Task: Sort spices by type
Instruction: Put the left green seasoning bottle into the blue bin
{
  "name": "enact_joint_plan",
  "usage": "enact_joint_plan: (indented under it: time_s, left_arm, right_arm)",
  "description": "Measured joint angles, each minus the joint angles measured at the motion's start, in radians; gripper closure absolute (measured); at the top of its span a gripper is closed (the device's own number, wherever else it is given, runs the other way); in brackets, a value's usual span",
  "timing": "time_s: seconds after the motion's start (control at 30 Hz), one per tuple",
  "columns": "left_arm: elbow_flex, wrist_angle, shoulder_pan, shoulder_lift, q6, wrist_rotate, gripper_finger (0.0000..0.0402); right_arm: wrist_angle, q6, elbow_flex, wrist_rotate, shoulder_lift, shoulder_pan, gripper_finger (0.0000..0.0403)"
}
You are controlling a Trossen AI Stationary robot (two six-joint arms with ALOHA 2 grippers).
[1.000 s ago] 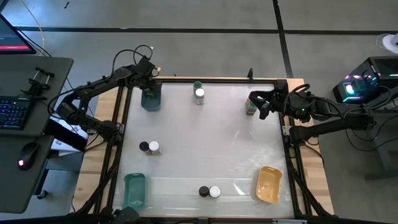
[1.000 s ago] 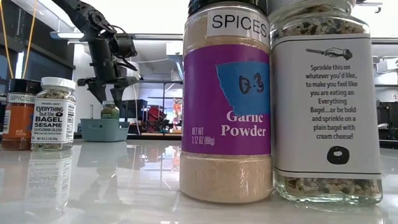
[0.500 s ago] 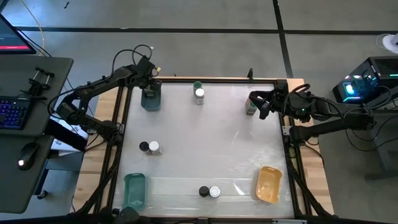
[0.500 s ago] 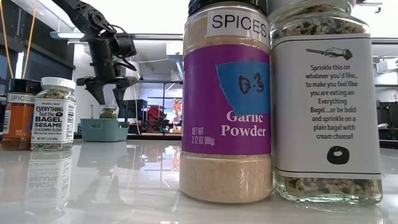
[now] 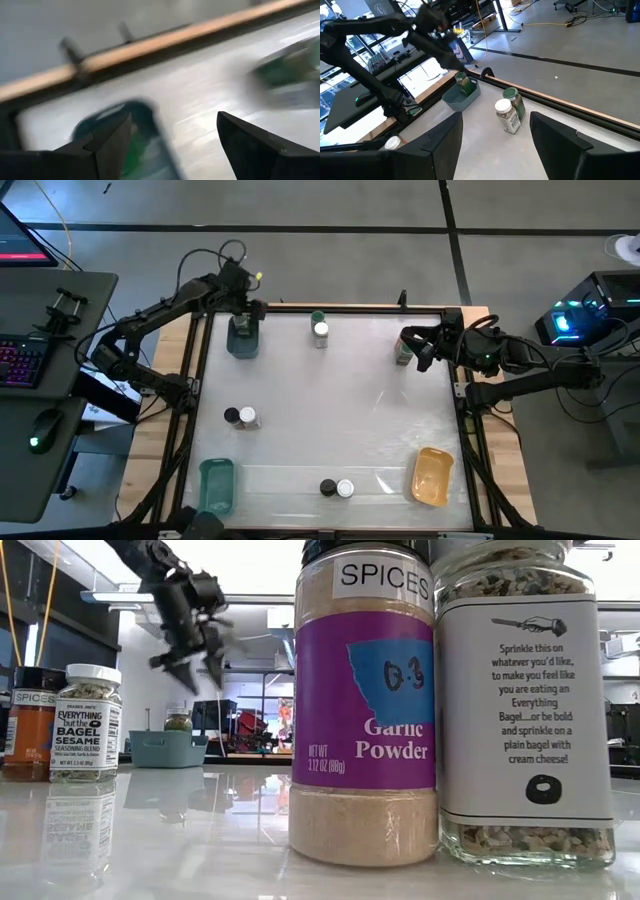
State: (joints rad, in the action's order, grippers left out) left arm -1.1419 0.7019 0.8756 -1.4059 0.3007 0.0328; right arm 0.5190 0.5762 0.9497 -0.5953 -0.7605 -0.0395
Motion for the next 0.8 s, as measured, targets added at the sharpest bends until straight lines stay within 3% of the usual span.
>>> enact_joint_plan:
  time_s: [0.23, 0.53, 0.7, 0.8]
  left_arm:
    - [-0.156, -0.018, -0.056, 0.000, -0.044, -0.006, 0.0121]
    - [-0.241, -0.323, -0.235, -0.038, -0.126, -0.189, 0.0121]
    - [-0.328, -0.162, -0.300, -0.164, -0.179, -0.189, 0.0121]
    - [-0.460, 0.015, -0.304, -0.285, -0.221, -0.188, 0.0121]
  right_arm:
    - [0.000, 0.000, 0.000, 0.000, 0.000, 0.000, 0.0176]
    - [-0.006, 0.020, 0.000, -0.011, 0.000, 0.000, 0.0176]
    - [-0.030, 0.056, 0.000, -0.012, 0.000, 0.000, 0.0176]
    - [-0.049, 0.078, 0.000, -0.016, 0.000, 0.000, 0.0176]
